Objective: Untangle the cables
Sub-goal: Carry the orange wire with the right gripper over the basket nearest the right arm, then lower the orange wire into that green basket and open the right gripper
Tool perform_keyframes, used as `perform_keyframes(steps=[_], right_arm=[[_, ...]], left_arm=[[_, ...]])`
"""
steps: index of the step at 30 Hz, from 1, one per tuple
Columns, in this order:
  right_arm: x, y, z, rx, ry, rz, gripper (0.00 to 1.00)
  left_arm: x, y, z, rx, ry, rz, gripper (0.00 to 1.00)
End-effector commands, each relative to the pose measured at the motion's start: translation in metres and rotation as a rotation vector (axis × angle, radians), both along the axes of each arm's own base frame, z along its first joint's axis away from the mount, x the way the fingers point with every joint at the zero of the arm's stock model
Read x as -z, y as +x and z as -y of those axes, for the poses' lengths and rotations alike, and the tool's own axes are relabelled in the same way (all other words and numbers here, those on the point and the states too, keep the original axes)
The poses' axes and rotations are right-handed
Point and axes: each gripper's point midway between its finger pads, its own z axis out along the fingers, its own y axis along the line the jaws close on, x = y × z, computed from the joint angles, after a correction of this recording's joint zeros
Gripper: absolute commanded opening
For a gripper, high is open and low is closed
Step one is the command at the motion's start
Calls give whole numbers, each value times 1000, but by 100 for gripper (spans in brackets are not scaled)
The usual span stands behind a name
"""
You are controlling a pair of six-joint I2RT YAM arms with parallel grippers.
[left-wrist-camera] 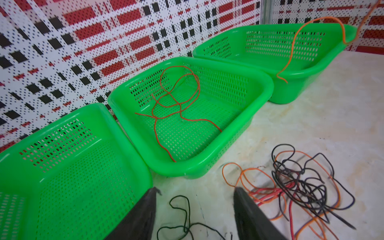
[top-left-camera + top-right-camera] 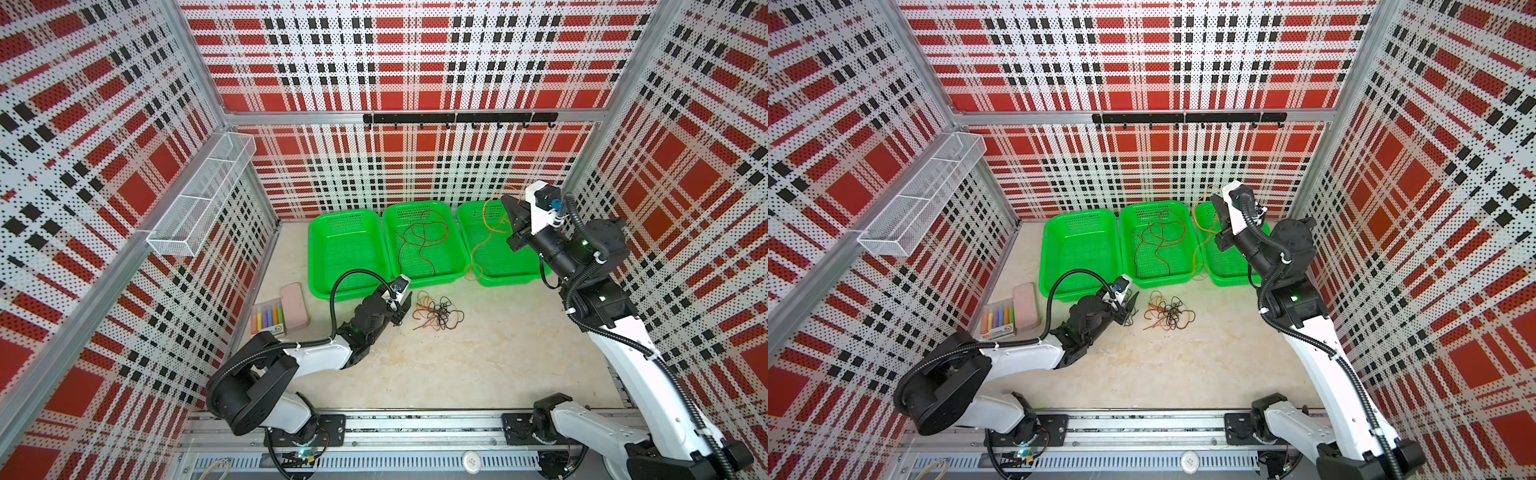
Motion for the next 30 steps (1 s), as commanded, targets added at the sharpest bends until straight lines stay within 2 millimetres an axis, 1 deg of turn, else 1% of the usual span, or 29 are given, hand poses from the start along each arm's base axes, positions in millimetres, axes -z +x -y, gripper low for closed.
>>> perform_keyframes(steps=[1, 2, 5, 8, 12, 18, 21, 23, 24, 26, 28, 29, 30], right_arm=[[-3, 13, -13, -66, 38, 12, 0], [-1, 20, -15, -68, 40, 14, 0], [-2, 41, -13, -12, 48, 23, 0], [-12, 61, -3, 77, 49, 40, 0], [-33, 81, 13, 218, 36, 114, 0], [-60, 118, 43, 402, 27, 190, 0], [-68, 138, 62, 484, 38, 202, 0], [-69, 155, 71, 521, 29, 198, 0], [-72, 158, 75, 533, 36, 199, 0], [-62, 177, 80, 547, 37, 170, 0], [-46, 194, 80, 558, 23, 134, 0], [-41, 198, 75, 561, 6, 126, 0], [-41, 198, 75, 586, -1, 131, 0]], left_arm=[[-25, -2, 2, 17, -50, 59, 67], [-30, -3, 1, 20, -58, 68, 69], [-39, -3, -1, 24, -78, 89, 72], [-47, -3, -5, 22, -87, 107, 74], [-53, -3, -10, 21, -102, 115, 75], [-47, -2, -12, 19, -101, 100, 75], [-42, -2, -13, 19, -97, 89, 75], [-38, -2, -14, 18, -96, 79, 75], [-37, -2, -15, 18, -96, 77, 75], [-35, 0, -15, 16, -96, 70, 75], [-33, 1, -15, 20, -97, 63, 75], [-32, 2, -15, 19, -97, 59, 75], [-31, 2, -16, 18, -97, 58, 75]])
